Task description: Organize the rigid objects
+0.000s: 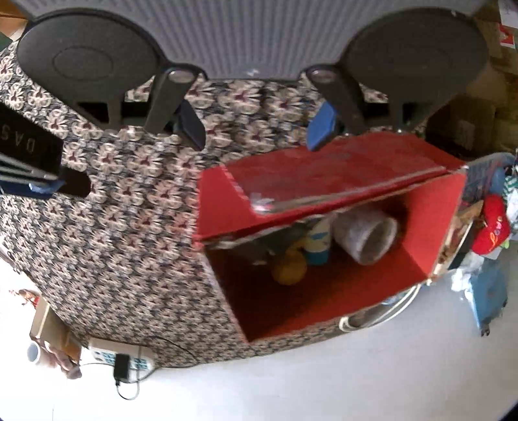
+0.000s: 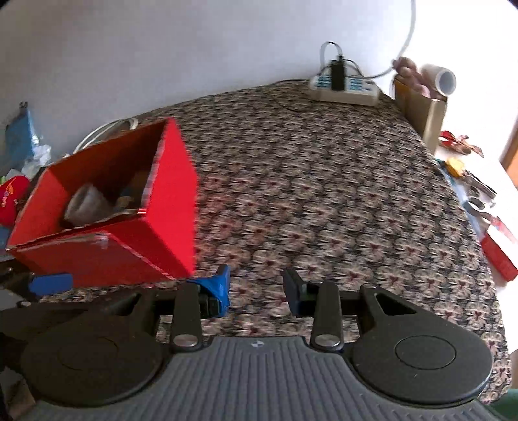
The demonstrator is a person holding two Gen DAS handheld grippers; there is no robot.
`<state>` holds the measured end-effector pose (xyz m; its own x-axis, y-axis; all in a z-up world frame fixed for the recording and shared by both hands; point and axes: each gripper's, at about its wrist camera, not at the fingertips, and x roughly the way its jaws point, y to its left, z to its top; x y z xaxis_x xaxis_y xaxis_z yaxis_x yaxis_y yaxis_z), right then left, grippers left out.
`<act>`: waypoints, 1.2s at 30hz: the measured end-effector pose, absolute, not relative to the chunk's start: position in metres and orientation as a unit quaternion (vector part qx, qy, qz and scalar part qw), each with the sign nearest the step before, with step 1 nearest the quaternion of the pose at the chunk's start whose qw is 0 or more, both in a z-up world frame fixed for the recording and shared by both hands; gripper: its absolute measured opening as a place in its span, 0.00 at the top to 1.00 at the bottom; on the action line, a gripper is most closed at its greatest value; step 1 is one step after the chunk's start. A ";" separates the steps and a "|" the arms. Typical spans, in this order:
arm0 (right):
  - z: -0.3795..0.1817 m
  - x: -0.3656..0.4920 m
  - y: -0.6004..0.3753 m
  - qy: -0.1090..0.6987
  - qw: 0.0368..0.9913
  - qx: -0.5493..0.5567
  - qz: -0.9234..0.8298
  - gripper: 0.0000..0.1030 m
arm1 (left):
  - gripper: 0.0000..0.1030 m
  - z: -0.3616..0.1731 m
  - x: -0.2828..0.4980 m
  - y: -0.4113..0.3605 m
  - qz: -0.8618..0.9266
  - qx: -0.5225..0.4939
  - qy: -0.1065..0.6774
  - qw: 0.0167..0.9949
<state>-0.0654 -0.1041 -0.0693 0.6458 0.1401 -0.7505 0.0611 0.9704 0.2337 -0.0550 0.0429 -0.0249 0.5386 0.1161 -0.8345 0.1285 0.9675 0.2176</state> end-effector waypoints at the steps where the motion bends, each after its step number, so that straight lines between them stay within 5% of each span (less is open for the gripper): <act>1: -0.067 -0.064 -0.098 0.421 0.899 0.121 0.027 0.81 | 0.33 -0.020 -0.053 0.051 -0.001 0.125 0.478 0.870; 21: 0.000 -0.041 0.006 0.359 0.925 0.113 0.049 0.81 | 0.33 0.042 -0.024 0.157 0.041 0.126 0.403 0.906; 36: -0.012 -0.016 0.022 0.348 0.930 0.103 0.052 0.81 | 0.33 0.031 -0.003 0.168 0.051 0.098 0.403 0.909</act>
<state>-0.0161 0.0221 -0.0120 0.7518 0.1690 -0.6374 -0.0249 0.9732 0.2287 -0.0029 0.1682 0.0310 0.6701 0.1720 -0.7221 -0.0141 0.9756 0.2192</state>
